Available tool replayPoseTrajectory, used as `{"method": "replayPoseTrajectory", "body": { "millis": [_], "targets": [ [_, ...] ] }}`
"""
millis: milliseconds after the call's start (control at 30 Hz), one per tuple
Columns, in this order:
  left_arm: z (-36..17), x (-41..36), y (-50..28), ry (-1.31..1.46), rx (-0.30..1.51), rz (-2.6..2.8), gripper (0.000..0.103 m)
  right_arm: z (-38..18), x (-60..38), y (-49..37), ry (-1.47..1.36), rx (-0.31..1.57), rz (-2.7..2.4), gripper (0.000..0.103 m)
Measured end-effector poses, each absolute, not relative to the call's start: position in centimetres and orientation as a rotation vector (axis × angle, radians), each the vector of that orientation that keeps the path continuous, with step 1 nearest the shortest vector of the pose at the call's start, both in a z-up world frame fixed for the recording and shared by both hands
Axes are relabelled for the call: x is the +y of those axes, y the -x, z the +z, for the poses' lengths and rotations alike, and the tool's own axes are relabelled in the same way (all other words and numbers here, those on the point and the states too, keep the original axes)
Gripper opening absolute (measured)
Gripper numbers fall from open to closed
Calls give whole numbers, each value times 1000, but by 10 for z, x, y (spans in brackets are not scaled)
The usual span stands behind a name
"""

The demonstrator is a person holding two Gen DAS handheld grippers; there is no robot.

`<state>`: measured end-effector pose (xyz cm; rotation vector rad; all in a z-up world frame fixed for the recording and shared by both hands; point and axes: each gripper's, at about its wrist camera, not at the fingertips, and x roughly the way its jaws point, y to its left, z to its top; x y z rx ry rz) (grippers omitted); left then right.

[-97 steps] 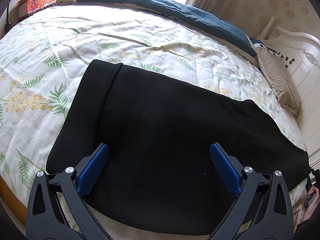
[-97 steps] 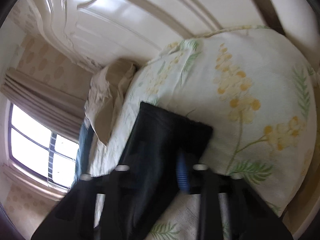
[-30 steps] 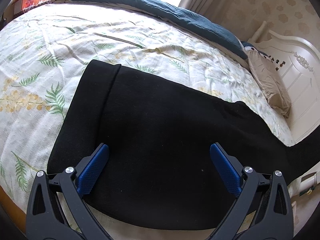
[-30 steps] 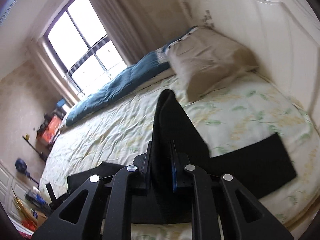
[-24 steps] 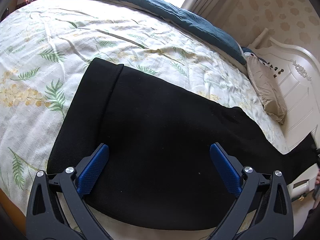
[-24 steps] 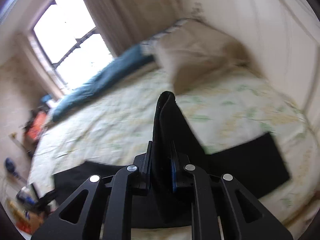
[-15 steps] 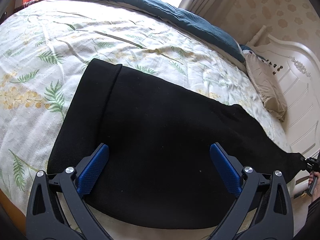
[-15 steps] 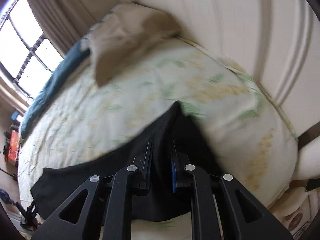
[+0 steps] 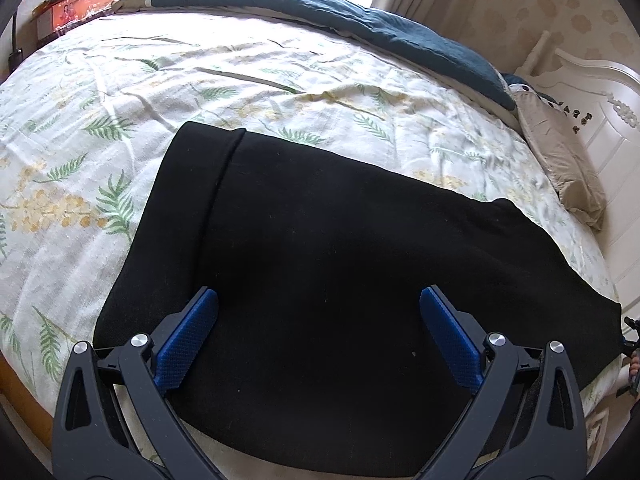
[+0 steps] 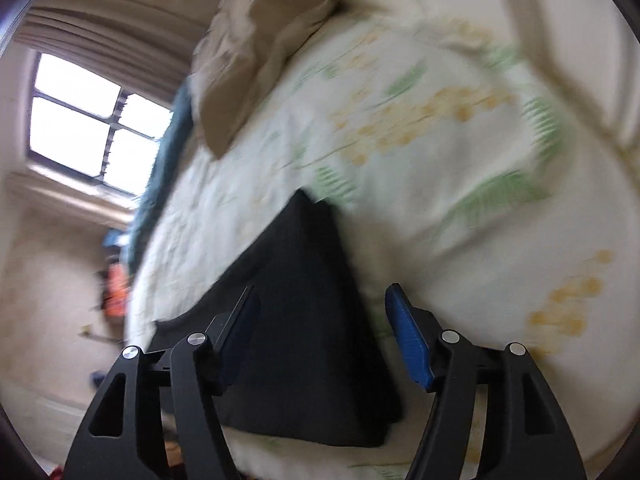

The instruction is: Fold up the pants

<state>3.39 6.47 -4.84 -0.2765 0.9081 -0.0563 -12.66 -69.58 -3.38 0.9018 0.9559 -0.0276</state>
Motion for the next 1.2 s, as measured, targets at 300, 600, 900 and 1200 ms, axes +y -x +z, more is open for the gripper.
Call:
{"method": "replayPoseTrajectory", "body": {
  "millis": [300, 600, 900, 1200],
  "targets": [
    [-48, 62, -33, 252, 912, -45, 100, -26, -656, 97, -765, 1035, -66, 20],
    [-48, 66, -30, 281, 895, -75, 100, 59, -601, 98, -708, 899, -79, 19],
    [-48, 71, -27, 315, 880, -113, 100, 115, -471, 69, -663, 801, 133, 19],
    [-48, 79, -25, 355, 863, -145, 100, 56, -311, 17, -257, 925, -12, 19]
  ]
}}
